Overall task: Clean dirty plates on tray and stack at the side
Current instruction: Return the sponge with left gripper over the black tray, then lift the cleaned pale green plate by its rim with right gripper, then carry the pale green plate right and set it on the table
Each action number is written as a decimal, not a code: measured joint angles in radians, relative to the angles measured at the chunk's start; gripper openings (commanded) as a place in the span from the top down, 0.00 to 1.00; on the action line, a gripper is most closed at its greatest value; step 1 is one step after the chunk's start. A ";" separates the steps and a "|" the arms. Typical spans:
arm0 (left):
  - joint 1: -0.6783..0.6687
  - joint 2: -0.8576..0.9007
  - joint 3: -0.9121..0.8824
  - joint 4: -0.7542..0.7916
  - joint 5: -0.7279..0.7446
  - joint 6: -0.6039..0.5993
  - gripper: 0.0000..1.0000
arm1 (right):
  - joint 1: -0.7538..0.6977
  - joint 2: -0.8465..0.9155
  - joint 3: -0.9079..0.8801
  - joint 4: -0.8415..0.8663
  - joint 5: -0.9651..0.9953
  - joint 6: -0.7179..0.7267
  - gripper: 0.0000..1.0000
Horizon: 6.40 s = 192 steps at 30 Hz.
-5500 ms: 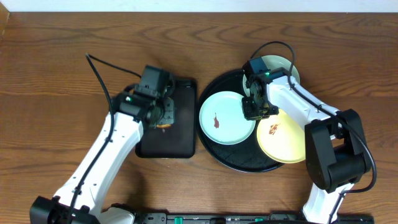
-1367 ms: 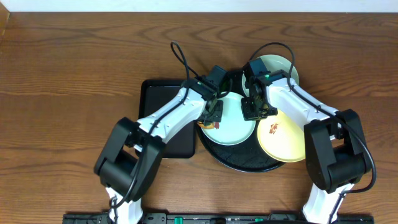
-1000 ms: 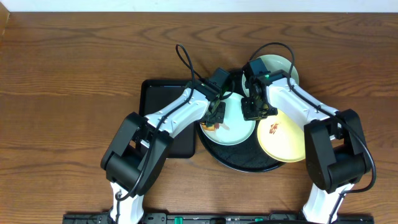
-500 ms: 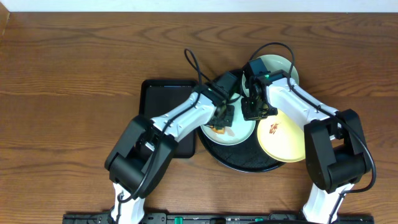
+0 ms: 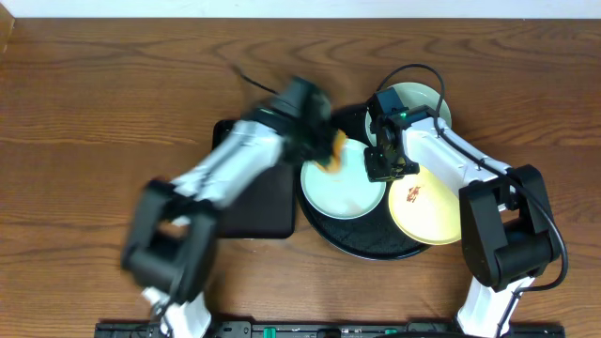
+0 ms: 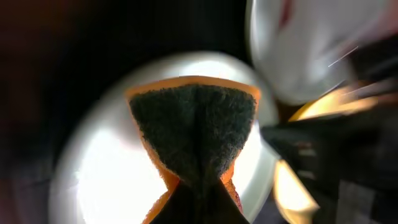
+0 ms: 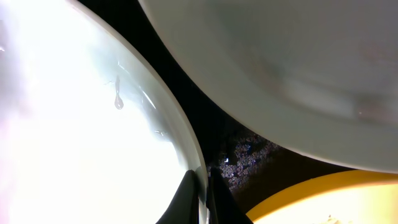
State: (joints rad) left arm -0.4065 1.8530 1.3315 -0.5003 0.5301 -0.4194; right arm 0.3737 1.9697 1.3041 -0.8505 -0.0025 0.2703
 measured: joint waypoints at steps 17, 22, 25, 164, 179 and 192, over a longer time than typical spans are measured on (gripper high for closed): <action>0.239 -0.290 -0.164 -0.256 -0.206 0.148 0.91 | 0.000 0.000 -0.001 0.000 0.002 0.000 0.94; 0.224 -0.279 -0.333 -0.066 -0.234 0.147 0.88 | 0.000 0.000 -0.002 0.000 0.002 0.000 0.89; 0.221 -0.276 -0.418 0.047 -0.246 0.143 0.86 | 0.000 0.000 -0.004 -0.002 0.003 -0.004 0.84; 0.212 -0.275 -0.453 0.085 -0.350 0.136 0.13 | -1.015 -0.394 -0.074 0.196 -0.169 0.029 0.99; 0.212 -0.275 -0.454 0.085 -0.350 0.136 0.13 | -1.038 -0.106 -0.077 0.255 -0.161 0.012 0.67; 0.212 -0.275 -0.453 0.085 -0.351 0.136 0.13 | -0.895 -0.114 0.277 -0.212 -0.282 -0.214 0.56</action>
State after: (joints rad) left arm -0.1947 1.5784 0.8783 -0.4149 0.1795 -0.2836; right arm -0.5209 1.8557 1.5810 -1.0622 -0.2844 0.0563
